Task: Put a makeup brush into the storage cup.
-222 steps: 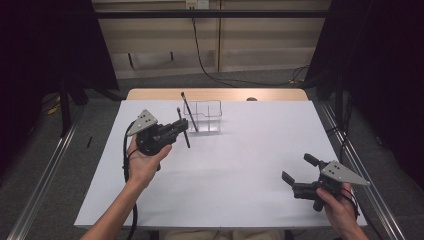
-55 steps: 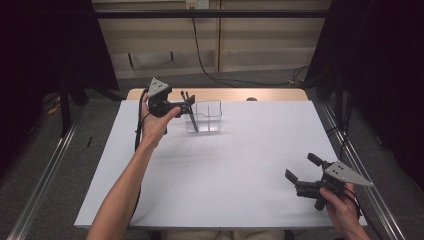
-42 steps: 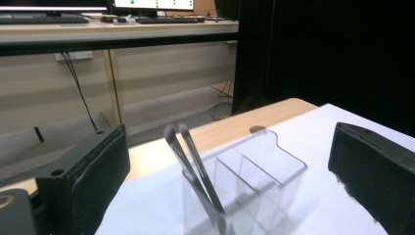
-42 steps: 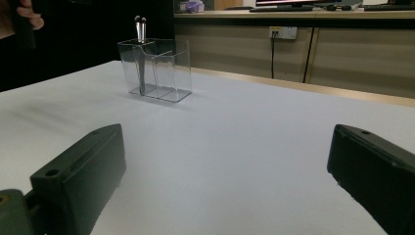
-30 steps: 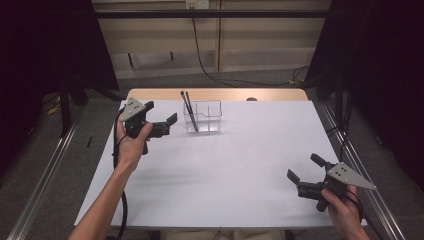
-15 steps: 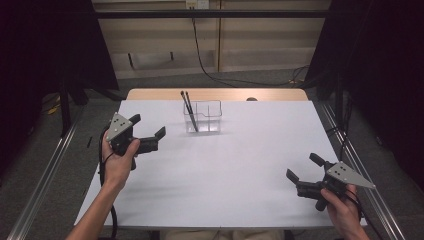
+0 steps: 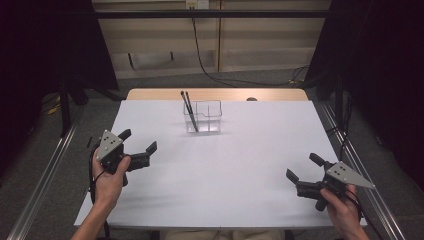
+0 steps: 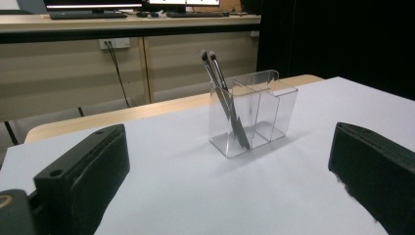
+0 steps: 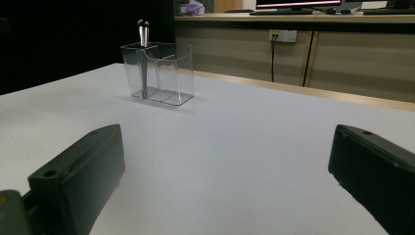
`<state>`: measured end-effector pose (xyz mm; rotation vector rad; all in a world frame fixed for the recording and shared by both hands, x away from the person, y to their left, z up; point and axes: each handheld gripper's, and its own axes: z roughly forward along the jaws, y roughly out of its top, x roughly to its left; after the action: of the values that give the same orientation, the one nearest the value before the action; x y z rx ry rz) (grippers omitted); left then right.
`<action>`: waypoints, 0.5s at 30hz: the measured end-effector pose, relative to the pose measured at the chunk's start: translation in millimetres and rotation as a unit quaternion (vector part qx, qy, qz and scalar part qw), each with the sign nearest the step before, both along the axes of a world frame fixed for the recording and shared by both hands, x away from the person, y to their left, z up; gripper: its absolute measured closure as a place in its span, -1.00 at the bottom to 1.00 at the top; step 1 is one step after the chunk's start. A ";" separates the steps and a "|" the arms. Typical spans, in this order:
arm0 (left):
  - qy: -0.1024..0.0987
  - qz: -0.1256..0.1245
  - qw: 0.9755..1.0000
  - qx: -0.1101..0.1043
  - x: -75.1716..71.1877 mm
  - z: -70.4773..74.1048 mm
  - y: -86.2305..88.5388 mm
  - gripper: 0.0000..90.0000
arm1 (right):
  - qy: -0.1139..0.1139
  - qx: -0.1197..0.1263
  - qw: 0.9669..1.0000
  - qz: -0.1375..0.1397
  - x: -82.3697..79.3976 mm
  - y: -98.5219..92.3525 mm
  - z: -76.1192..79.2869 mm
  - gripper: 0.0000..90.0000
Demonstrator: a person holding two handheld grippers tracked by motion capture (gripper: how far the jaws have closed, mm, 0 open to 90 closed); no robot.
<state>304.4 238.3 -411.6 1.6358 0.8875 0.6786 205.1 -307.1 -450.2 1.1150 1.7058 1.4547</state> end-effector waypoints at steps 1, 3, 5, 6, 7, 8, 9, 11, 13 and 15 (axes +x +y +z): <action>0.001 0.000 1.000 -0.001 -1.5 -1.2 -0.3 -0.96 | -0.001 -0.001 1.000 0.000 -0.1 -0.4 0.0 -1.00; 0.001 -0.002 1.000 -0.008 -6.4 -4.6 0.7 -0.96 | -0.001 -0.001 1.000 -0.001 -0.4 -1.1 0.2 -1.00; 0.002 0.001 1.000 -0.003 -10.9 -7.2 2.1 -0.96 | -0.002 0.001 1.000 -0.002 -0.7 -1.6 0.3 -1.00; 0.002 0.003 1.000 -0.005 -12.6 -8.1 2.8 -0.96 | -0.002 0.001 1.000 -0.002 -0.7 -1.7 0.3 -1.00; 0.004 0.004 1.000 -0.009 -15.2 -9.0 3.5 -0.96 | -0.002 0.001 1.000 -0.002 -0.7 -1.7 0.4 -1.00; 0.005 0.000 1.000 -0.011 -16.8 -9.2 4.3 -0.96 | -0.002 0.002 1.000 -0.001 -0.8 -1.6 0.5 -1.00; 0.005 -0.001 1.000 -0.010 -18.3 -9.4 4.9 -0.96 | -0.002 0.000 1.000 -0.001 -0.8 -1.5 0.5 -1.00; 0.009 -0.004 1.000 -0.006 -22.8 -11.5 4.9 -0.96 | -0.003 0.001 1.000 -0.001 -0.6 -1.0 0.7 -1.00; 0.009 -0.006 1.000 -0.003 -26.7 -13.8 5.5 -0.96 | -0.004 0.001 1.000 0.000 -1.0 -0.8 0.9 -1.00; 0.008 0.001 1.000 -0.004 -31.5 -15.5 6.5 -0.96 | -0.004 -0.001 1.000 0.000 -1.1 -0.8 0.8 -1.00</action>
<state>273.0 244.7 -427.1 1.6353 0.9022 0.6642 204.0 -307.9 -449.4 1.1071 1.7018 1.4557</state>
